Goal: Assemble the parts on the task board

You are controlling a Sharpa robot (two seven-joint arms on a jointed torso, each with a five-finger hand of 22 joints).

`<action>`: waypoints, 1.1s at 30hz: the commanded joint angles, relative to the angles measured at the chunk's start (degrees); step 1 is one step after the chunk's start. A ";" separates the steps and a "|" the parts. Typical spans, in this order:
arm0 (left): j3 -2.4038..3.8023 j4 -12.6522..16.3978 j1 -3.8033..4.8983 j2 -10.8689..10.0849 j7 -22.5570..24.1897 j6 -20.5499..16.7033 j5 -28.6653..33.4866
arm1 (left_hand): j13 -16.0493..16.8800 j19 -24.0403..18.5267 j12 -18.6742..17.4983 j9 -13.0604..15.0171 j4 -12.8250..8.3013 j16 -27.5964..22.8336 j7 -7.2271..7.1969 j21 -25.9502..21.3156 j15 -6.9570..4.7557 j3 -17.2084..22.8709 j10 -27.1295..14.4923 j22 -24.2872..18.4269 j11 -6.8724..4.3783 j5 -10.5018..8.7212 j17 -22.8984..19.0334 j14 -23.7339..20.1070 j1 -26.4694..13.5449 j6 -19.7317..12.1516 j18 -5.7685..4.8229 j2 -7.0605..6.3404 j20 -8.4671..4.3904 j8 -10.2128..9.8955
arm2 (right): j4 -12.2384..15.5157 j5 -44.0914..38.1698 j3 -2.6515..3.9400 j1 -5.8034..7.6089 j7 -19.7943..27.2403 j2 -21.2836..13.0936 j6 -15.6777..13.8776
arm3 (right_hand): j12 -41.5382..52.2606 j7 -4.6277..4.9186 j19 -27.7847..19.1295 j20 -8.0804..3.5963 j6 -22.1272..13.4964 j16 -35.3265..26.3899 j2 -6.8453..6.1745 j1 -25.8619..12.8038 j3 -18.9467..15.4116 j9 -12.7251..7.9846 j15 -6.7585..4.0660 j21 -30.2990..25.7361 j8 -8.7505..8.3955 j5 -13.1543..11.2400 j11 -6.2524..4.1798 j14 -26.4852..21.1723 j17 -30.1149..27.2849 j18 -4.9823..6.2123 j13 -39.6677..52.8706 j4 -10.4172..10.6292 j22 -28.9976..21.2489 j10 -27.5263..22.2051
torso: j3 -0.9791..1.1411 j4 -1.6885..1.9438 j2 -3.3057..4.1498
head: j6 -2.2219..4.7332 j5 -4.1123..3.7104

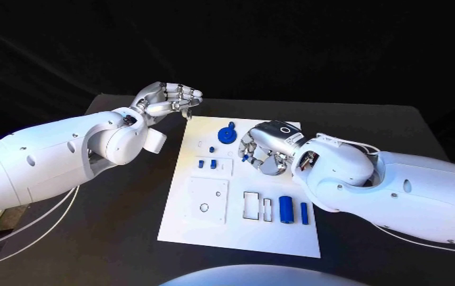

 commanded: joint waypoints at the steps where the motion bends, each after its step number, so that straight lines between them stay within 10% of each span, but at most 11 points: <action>1: 0.02 -0.04 0.00 0.31 0.24 1.09 -0.10 | -0.07 -0.20 0.25 -0.05 -0.21 -0.29 -0.11 -0.40 -0.04 -0.02 -0.60 -0.10 -0.05 0.09 -0.09 -0.33 -0.15 -0.45 0.80 0.08 0.28 0.27 | -0.14 0.85 0.01 -0.37 0.67 1.28 0.91 | 0.09 0.21 -0.48 0.03 0.35 0.02 0.37 -0.41 0.31 0.10 -0.29 0.07 0.19 0.14 -1.74 1.13 -0.33 -0.50 0.09 -0.14 0.00 2.14 | -0.08 -0.01 -0.03 | -0.33 1.23; 12: 0.02 -0.51 0.00 1.05 0.00 0.97 -0.09 | -0.07 -0.21 0.27 -0.05 -0.22 -0.29 -0.11 -0.40 -0.03 -0.02 -0.63 -0.10 -0.04 0.10 -0.09 -0.34 -0.14 -0.46 0.80 0.09 0.29 0.29 | -2.14 1.37 -0.06 -3.68 1.49 5.98 1.92 | -0.10 0.25 -0.60 0.10 0.19 -0.11 0.71 -0.75 0.24 0.52 -0.33 0.06 0.35 -2.96 -1.77 0.98 -0.90 -0.48 0.23 -0.51 0.13 2.11 | -0.12 0.04 0.06 | -1.33 4.80; 33: 0.02 -0.93 0.01 2.13 -0.46 1.16 -0.25 | -0.06 -0.24 0.40 -0.06 -0.34 -0.24 -0.08 -0.40 0.00 -0.06 -0.84 -0.10 -0.01 0.12 -0.08 -0.40 -0.09 -0.60 0.81 0.07 0.33 0.39 | -5.30 1.19 -0.56 -6.61 1.80 9.47 2.22 | -0.15 0.25 -0.61 0.13 0.08 -0.40 0.79 -0.81 0.29 0.60 -0.33 0.07 0.34 -3.03 -1.76 0.85 -1.73 -0.49 0.26 -0.61 0.18 2.08 | -0.01 -0.02 0.10 | -2.59 6.06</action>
